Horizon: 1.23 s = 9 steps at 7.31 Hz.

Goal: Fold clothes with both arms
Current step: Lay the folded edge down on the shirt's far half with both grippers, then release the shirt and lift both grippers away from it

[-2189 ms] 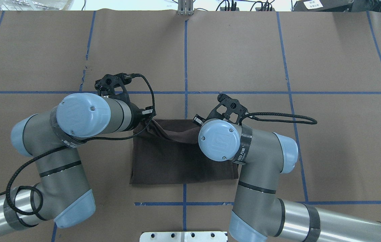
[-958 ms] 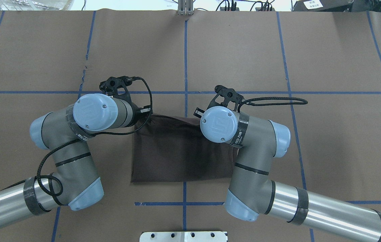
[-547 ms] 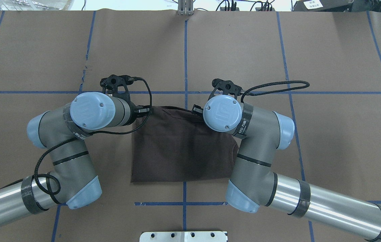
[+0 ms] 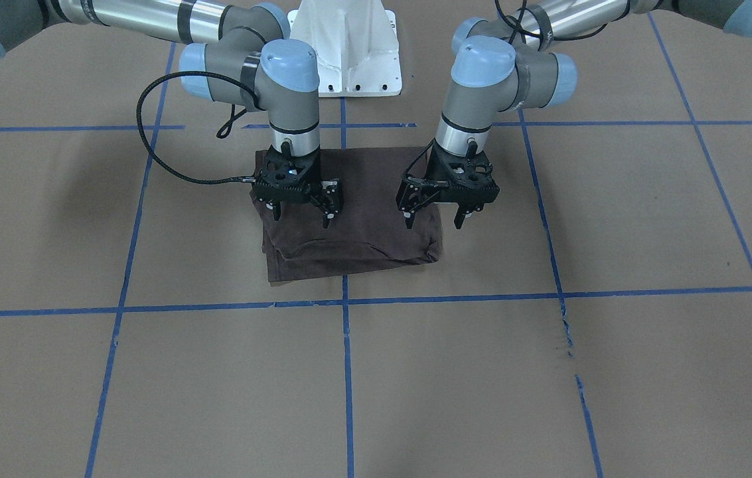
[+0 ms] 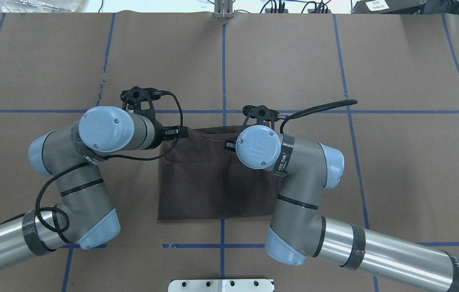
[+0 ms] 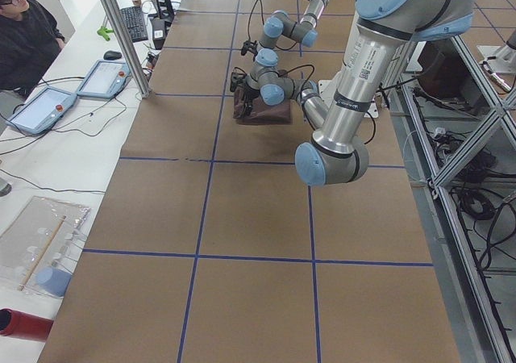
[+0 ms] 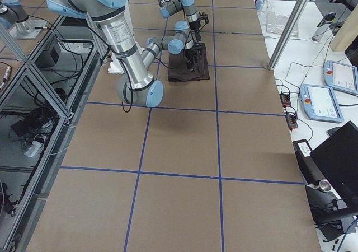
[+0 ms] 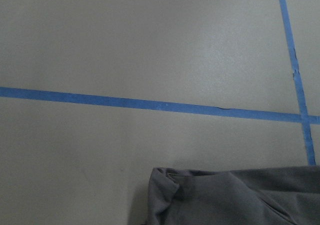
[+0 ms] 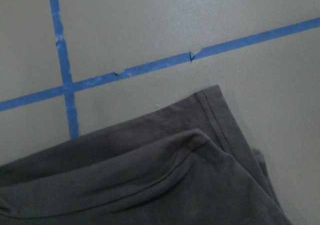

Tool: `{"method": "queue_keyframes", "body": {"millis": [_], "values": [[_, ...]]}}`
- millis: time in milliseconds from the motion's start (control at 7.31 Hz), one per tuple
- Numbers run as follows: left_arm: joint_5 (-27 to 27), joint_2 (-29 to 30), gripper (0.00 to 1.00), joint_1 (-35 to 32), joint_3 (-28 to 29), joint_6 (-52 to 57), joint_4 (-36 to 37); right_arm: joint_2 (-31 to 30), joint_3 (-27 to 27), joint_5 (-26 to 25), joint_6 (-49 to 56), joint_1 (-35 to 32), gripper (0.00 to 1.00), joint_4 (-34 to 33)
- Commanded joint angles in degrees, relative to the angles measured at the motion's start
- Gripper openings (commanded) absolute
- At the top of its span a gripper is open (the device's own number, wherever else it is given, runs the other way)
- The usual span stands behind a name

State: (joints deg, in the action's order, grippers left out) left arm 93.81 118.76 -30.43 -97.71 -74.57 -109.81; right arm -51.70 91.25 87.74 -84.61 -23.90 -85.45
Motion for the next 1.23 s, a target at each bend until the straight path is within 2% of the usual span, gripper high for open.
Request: {"method": "queue_keyframes", "body": {"millis": [0,684,821,958,1094], "values": [[0.05,-0.02,1.0,0.02,-0.02,-0.14,-0.14,0.11,-2.47,-0.38,6.01,-1.4,1.0,-0.42],[0.05,-0.02,1.0,0.19,-0.02,-0.4,-0.14,-0.42,-9.24,1.54,20.86,-10.0,1.0,-0.77],[-0.03,-0.02,1.0,0.45,0.94,-0.49,-0.06,-0.42,-8.81,7.91,23.07,-13.16,1.0,-0.43],[-0.12,0.5,1.0,0.63,2.16,-0.49,0.38,-0.42,-6.98,11.71,23.78,-15.63,1.0,-0.34],[-0.12,1.03,1.0,0.81,4.35,-0.58,0.21,-0.33,-5.31,12.97,24.66,-16.44,1.0,-0.51]]}}
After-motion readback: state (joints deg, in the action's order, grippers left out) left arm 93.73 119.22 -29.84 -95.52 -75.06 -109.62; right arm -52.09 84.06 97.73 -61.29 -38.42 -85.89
